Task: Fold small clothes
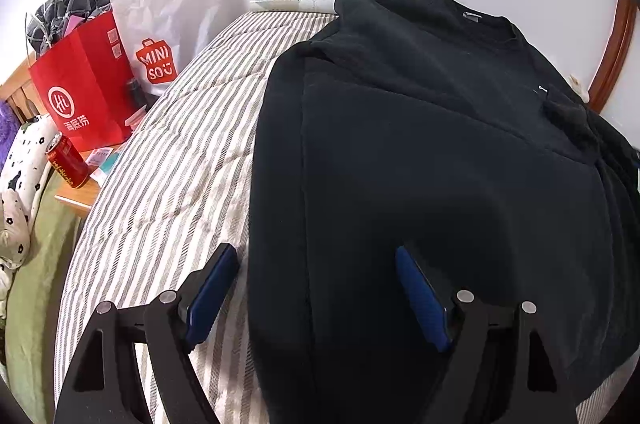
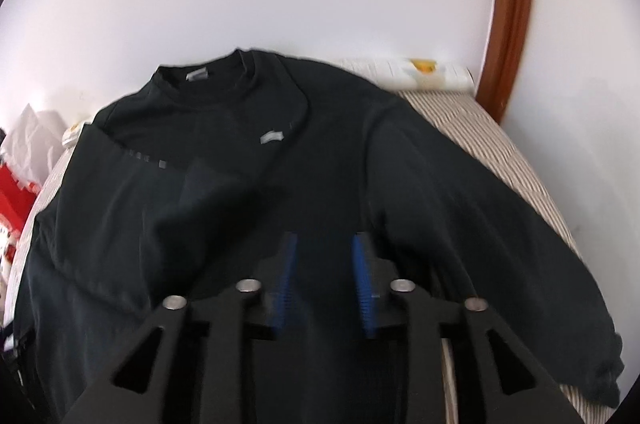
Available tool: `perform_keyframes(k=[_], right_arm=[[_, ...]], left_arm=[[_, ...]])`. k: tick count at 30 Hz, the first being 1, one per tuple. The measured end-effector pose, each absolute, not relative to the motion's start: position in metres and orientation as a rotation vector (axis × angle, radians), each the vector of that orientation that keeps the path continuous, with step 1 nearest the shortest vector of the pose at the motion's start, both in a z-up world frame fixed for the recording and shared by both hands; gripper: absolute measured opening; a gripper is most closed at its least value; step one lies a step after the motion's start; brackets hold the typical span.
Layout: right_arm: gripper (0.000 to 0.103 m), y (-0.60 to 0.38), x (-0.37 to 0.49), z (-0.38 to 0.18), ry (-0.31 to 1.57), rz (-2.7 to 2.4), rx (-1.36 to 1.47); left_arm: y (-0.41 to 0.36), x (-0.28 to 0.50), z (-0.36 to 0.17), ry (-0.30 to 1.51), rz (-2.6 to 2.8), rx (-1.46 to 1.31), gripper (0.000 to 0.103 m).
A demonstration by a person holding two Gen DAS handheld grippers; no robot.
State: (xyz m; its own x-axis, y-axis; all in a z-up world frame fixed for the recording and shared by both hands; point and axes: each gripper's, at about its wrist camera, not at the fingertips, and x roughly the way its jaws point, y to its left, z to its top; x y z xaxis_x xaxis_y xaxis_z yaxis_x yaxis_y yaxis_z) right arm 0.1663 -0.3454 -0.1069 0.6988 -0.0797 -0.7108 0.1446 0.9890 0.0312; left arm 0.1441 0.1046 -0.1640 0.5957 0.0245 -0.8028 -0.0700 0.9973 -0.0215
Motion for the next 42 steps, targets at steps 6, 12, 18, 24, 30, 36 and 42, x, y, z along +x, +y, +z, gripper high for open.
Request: perform_keyframes(k=[6, 12, 18, 24, 30, 36, 42], right_arm=[[0.064, -0.346, 0.111, -0.130, 0.834, -0.158, 0.003], [0.064, -0.365, 0.060, -0.152, 0.895, -0.145, 0.099], [0.064, -0.364, 0.027, -0.166, 0.908, -0.025, 0.227], [0.010, -0.341, 0.017, -0.170, 0.870, -0.022, 0.133], [0.008, -0.349, 0.000, -0.160, 0.839, -0.027, 0.191], [0.008, -0.353, -0.016, -0.150, 0.838, -0.013, 0.202], [0.008, -0.341, -0.031, -0.143, 0.835, -0.022, 0.128]], left_arm=[[0.115, 0.123, -0.162, 0.923, 0.051, -0.064, 0.079], [0.115, 0.097, -0.158, 0.908, 0.013, -0.041, 0.052], [0.110, 0.082, -0.159, 0.881, -0.011, -0.050, 0.021], [0.120, 0.079, -0.157, 0.901, -0.014, -0.127, 0.009], [0.129, 0.058, -0.153, 0.904, -0.032, -0.162, 0.008], [0.129, 0.031, -0.150, 0.915, -0.044, -0.156, 0.008], [0.128, 0.016, -0.148, 0.928, -0.047, -0.155, 0.008]])
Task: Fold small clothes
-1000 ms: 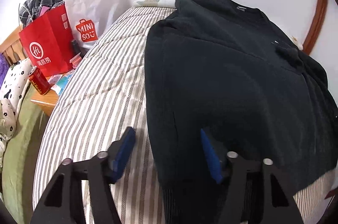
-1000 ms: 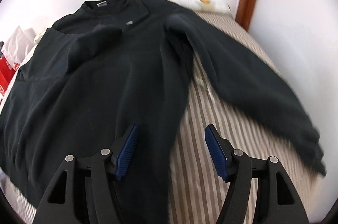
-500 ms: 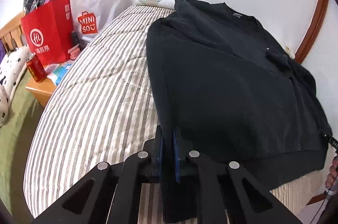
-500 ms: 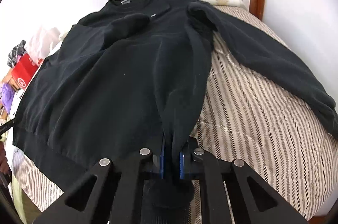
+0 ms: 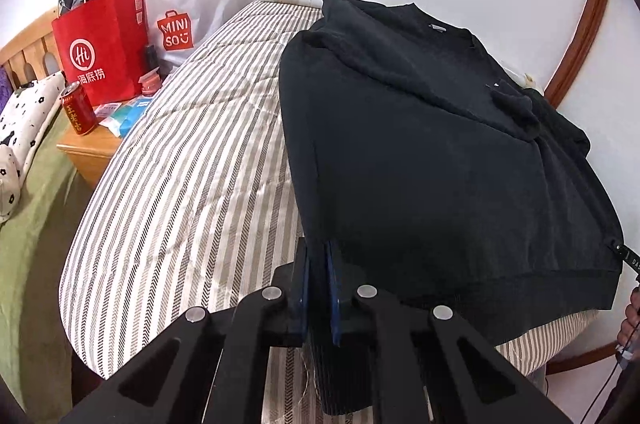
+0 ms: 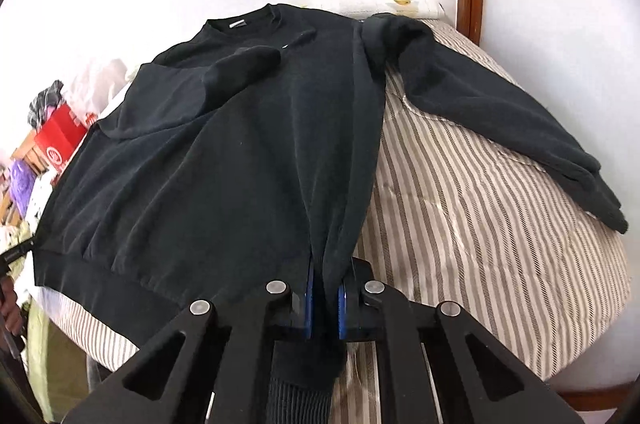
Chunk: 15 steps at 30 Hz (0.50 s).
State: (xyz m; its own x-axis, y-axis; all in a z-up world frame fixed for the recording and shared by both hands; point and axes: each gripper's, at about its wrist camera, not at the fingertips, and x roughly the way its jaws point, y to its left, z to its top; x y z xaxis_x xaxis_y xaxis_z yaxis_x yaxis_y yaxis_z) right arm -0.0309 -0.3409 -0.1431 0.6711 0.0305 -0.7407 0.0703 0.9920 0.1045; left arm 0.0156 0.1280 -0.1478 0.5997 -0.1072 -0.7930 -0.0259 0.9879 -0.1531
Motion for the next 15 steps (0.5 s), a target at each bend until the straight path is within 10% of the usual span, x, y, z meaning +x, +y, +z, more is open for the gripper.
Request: perform_keyframes(k=[4, 9, 15], right_arm=[[0.017, -0.335, -0.021, -0.137, 0.842, -0.067, 0.058], [0.054, -0.326, -0.009, -0.104, 0.747, -0.157, -0.012], [0.055, -0.289, 0.049, -0.074, 0.694, -0.111, -0.023]], left_arm=[[0.124, 0.020, -0.144, 0.927, -0.033, -0.125, 0.011], [0.124, 0.031, -0.131, 0.893, -0.002, -0.107, 0.032], [0.117, 0.063, -0.123, 0.880, 0.008, -0.102, 0.047]])
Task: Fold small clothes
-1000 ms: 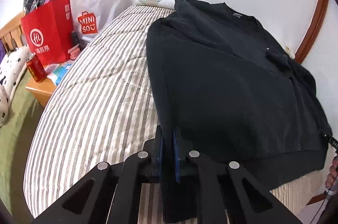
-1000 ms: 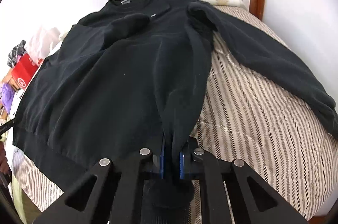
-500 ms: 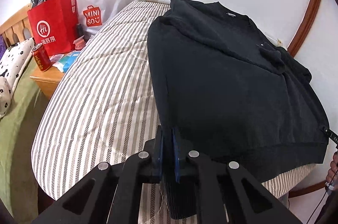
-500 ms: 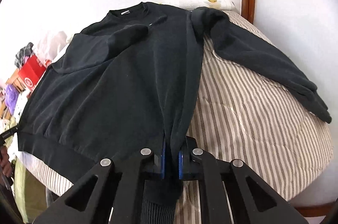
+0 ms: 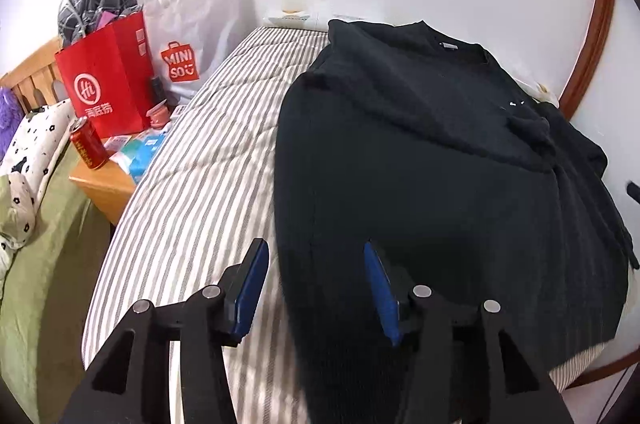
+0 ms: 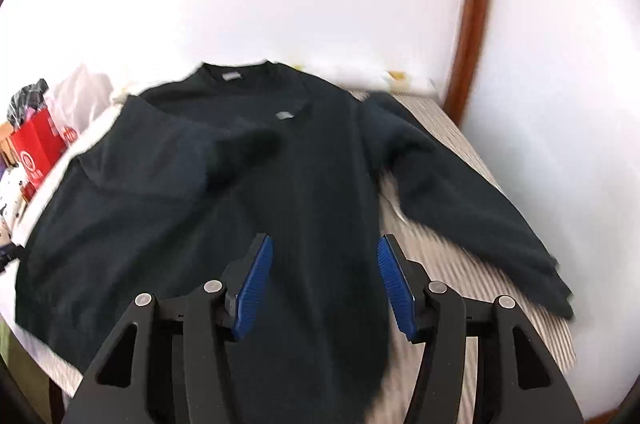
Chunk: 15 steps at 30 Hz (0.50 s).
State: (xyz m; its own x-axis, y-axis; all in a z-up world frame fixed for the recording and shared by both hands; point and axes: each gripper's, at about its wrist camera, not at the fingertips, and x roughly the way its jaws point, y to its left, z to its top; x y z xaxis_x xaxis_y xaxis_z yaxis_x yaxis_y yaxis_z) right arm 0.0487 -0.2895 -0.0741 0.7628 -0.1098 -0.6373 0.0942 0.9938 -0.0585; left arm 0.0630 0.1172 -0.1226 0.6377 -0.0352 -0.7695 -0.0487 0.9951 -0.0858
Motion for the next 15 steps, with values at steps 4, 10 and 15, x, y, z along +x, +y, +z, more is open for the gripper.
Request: perform_keyframes(k=[4, 10, 15], right_arm=[[0.055, -0.251, 0.097, -0.079, 0.710, -0.058, -0.069], [0.055, -0.196, 0.165, -0.105, 0.775, 0.029, -0.147], [0.055, -0.168, 0.218, -0.140, 0.830, -0.027, -0.288]], left_arm=[[0.108, 0.085, -0.121, 0.891, -0.010, -0.101, 0.048], [0.097, 0.110, -0.129, 0.908, -0.008, -0.063, 0.051], [0.095, 0.127, -0.143, 0.933, 0.008, -0.063, 0.051]])
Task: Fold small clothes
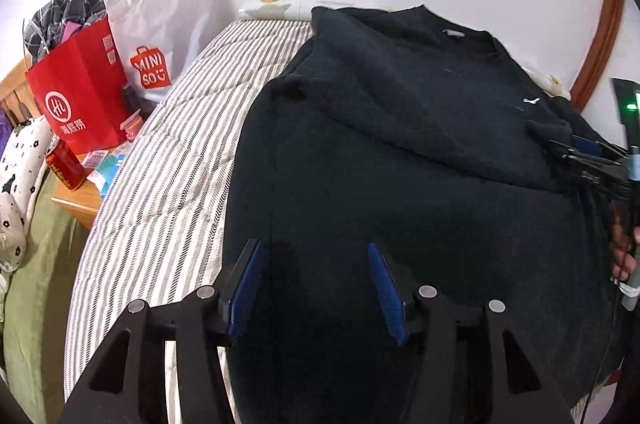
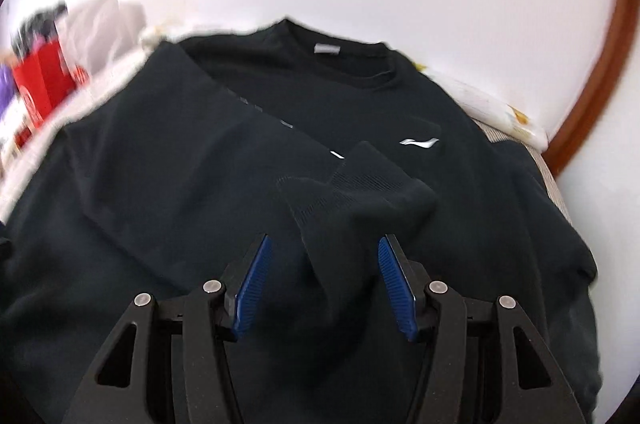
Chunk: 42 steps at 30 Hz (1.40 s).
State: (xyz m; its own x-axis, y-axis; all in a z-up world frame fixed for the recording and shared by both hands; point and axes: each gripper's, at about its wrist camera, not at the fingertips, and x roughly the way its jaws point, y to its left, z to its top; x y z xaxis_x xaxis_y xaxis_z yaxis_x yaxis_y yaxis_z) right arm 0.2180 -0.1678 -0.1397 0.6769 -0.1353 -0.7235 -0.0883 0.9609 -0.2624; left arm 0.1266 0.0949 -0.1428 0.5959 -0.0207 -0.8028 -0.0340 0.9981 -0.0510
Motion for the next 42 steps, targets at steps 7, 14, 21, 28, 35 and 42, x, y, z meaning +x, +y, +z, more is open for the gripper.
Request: perform_keyframes(k=[7, 14, 21, 28, 35, 42], right_arm=[[0.015, -0.208, 0.226, -0.135, 0.781, -0.083, -0.140], [0.043, -0.277, 0.187, -0.120, 0.809, -0.122, 0.039], [0.045, -0.290, 0.161, -0.098, 0.785, -0.203, -0.039], [0.054, -0.214, 0.215, -0.072, 0.731, 0.018, -0.111], [0.053, -0.113, 0.300, -0.079, 0.737, 0.304, -0.170], [0.052, -0.027, 0.383, -0.103, 0.791, 0.443, -0.211]], left_arm=[[0.095, 0.137, -0.155, 0.949, 0.024, -0.045, 0.051], [0.100, 0.140, -0.154, 0.950, -0.004, -0.068, 0.052], [0.106, 0.149, -0.150, 0.943, -0.004, -0.073, 0.052], [0.120, 0.171, -0.142, 0.942, 0.065, -0.068, 0.052], [0.133, 0.200, -0.141, 0.947, 0.101, -0.049, 0.051], [0.140, 0.232, -0.152, 0.948, 0.071, -0.043, 0.046]])
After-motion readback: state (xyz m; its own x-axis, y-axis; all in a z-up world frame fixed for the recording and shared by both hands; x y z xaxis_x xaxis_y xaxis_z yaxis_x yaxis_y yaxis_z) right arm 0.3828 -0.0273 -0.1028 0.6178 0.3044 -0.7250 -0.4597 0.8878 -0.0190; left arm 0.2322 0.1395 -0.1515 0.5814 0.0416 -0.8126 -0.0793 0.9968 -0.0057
